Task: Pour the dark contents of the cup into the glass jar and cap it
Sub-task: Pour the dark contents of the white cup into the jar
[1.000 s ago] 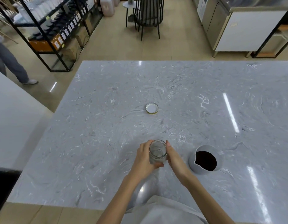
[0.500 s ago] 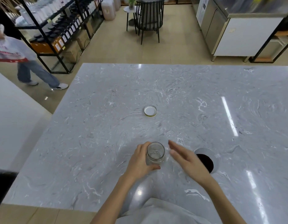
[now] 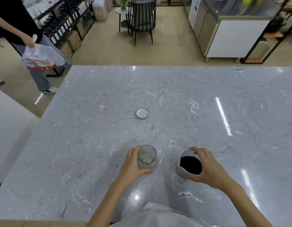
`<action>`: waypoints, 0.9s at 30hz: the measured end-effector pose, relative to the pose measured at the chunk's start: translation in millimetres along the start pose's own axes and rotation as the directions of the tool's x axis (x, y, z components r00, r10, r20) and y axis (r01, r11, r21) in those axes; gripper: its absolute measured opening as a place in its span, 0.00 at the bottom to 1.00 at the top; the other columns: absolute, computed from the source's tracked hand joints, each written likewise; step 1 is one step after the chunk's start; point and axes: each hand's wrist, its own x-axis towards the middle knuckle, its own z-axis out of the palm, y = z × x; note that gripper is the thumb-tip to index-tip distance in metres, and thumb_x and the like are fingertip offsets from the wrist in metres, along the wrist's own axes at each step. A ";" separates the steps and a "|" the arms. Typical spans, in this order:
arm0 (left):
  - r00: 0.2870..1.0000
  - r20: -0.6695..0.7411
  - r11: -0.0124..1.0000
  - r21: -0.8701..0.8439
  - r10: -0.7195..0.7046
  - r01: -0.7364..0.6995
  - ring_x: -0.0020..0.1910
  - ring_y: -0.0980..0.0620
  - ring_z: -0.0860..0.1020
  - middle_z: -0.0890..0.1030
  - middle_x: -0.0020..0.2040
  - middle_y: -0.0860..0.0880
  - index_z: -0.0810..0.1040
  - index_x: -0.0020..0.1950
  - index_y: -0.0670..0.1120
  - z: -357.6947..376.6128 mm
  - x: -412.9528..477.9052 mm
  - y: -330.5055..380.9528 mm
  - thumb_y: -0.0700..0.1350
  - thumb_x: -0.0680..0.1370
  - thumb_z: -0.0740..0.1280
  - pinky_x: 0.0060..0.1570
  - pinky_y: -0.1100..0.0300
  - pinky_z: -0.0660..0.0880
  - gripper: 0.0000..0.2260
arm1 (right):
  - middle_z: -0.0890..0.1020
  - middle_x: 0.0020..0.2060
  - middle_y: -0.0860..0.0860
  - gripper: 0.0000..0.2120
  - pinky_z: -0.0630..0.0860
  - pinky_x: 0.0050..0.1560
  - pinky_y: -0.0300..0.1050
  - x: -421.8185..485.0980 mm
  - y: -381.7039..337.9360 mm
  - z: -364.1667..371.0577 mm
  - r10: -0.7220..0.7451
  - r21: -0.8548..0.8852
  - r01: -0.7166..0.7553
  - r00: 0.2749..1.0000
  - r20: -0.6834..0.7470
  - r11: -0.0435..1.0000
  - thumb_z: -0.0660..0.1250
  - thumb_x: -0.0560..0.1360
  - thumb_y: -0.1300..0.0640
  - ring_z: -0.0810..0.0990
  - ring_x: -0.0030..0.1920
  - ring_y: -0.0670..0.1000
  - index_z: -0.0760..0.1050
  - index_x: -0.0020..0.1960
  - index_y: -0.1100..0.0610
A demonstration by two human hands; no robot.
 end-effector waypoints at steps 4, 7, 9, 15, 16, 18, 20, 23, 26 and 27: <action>1.000 0.007 1.000 0.004 0.003 -0.003 0.68 0.56 0.68 0.65 0.67 0.57 0.56 0.70 0.66 -0.5 -0.6 -0.5 0.60 0.62 0.82 0.64 0.60 0.68 0.45 | 0.71 0.61 0.46 0.45 0.73 0.53 0.45 9.1 4.2 -7.3 0.087 0.128 -0.064 0.978 -0.188 0.990 0.78 0.61 0.37 0.72 0.60 0.50 0.62 0.71 0.44; 1.000 0.001 1.000 0.010 0.009 -0.009 0.68 0.57 0.68 0.65 0.67 0.58 0.56 0.68 0.70 0.5 -1.9 0.4 0.61 0.62 0.81 0.65 0.60 0.67 0.43 | 0.70 0.63 0.47 0.44 0.76 0.53 0.47 14.1 -6.0 -10.6 -0.010 -0.020 0.005 0.973 -0.230 1.000 0.77 0.61 0.37 0.68 0.64 0.51 0.61 0.72 0.43; 1.000 -0.003 1.000 0.021 0.020 -0.020 0.66 0.59 0.67 0.65 0.66 0.59 0.56 0.65 0.73 0.2 -1.9 0.5 0.61 0.62 0.81 0.64 0.61 0.66 0.42 | 0.70 0.64 0.48 0.45 0.76 0.55 0.49 16.6 -12.6 -11.7 0.011 0.011 -0.008 0.969 -0.246 1.000 0.77 0.62 0.38 0.67 0.65 0.52 0.62 0.72 0.44; 1.000 -0.001 0.999 0.031 0.015 -0.014 0.68 0.56 0.69 0.66 0.66 0.57 0.58 0.70 0.65 -2.6 -3.4 5.8 0.58 0.63 0.82 0.66 0.55 0.72 0.44 | 0.70 0.64 0.48 0.45 0.69 0.61 0.44 26.2 -24.5 -13.7 -0.011 0.040 0.021 0.975 -0.224 0.999 0.79 0.62 0.39 0.66 0.63 0.51 0.62 0.73 0.44; 1.000 0.003 0.999 0.036 0.021 -0.022 0.67 0.56 0.69 0.66 0.65 0.57 0.58 0.69 0.66 -3.6 -3.5 7.2 0.58 0.63 0.81 0.65 0.56 0.72 0.43 | 0.70 0.64 0.49 0.45 0.69 0.61 0.45 27.7 -24.8 -13.0 0.013 0.047 -0.001 0.967 -0.255 0.999 0.80 0.62 0.40 0.66 0.63 0.52 0.62 0.73 0.44; 1.000 0.012 0.999 0.042 0.029 -0.029 0.67 0.57 0.69 0.66 0.66 0.58 0.56 0.67 0.68 -4.4 -3.8 10.8 0.58 0.64 0.81 0.65 0.55 0.72 0.42 | 0.69 0.64 0.50 0.44 0.68 0.61 0.46 30.3 -24.8 -14.8 0.028 0.041 -0.018 0.961 -0.274 0.999 0.80 0.62 0.40 0.65 0.63 0.52 0.63 0.72 0.44; 0.999 0.021 0.999 0.047 0.026 -0.027 0.67 0.57 0.69 0.65 0.66 0.58 0.55 0.68 0.68 -5.4 -5.1 12.3 0.59 0.64 0.81 0.66 0.56 0.71 0.43 | 0.69 0.63 0.48 0.45 0.68 0.61 0.44 31.9 -26.1 -15.4 0.011 0.048 -0.001 0.975 -0.220 0.999 0.80 0.62 0.40 0.64 0.63 0.51 0.61 0.72 0.42; 0.999 0.028 0.998 0.049 0.035 -0.037 0.68 0.58 0.68 0.65 0.66 0.59 0.54 0.68 0.70 -7.0 -5.6 12.5 0.61 0.64 0.80 0.66 0.56 0.71 0.43 | 0.69 0.62 0.48 0.45 0.69 0.62 0.47 32.8 -26.8 -11.8 0.040 0.089 -0.017 0.965 -0.261 0.996 0.80 0.62 0.40 0.64 0.63 0.51 0.62 0.73 0.44; 0.999 0.033 0.998 0.047 0.038 -0.040 0.67 0.60 0.68 0.64 0.66 0.61 0.54 0.64 0.75 -7.7 -5.5 13.9 0.62 0.63 0.80 0.66 0.59 0.70 0.41 | 0.68 0.62 0.49 0.47 0.68 0.62 0.46 32.3 -25.9 -9.4 0.059 0.072 -0.043 0.969 -0.238 0.996 0.80 0.61 0.39 0.63 0.61 0.50 0.61 0.74 0.43; 0.999 0.035 0.998 0.050 0.040 -0.042 0.66 0.61 0.68 0.64 0.66 0.63 0.53 0.64 0.77 -8.2 -5.6 13.3 0.63 0.62 0.79 0.65 0.60 0.70 0.42 | 0.68 0.62 0.48 0.47 0.68 0.61 0.45 30.2 -24.7 -5.4 0.062 0.089 -0.045 0.976 -0.209 0.995 0.79 0.61 0.39 0.63 0.61 0.49 0.59 0.74 0.41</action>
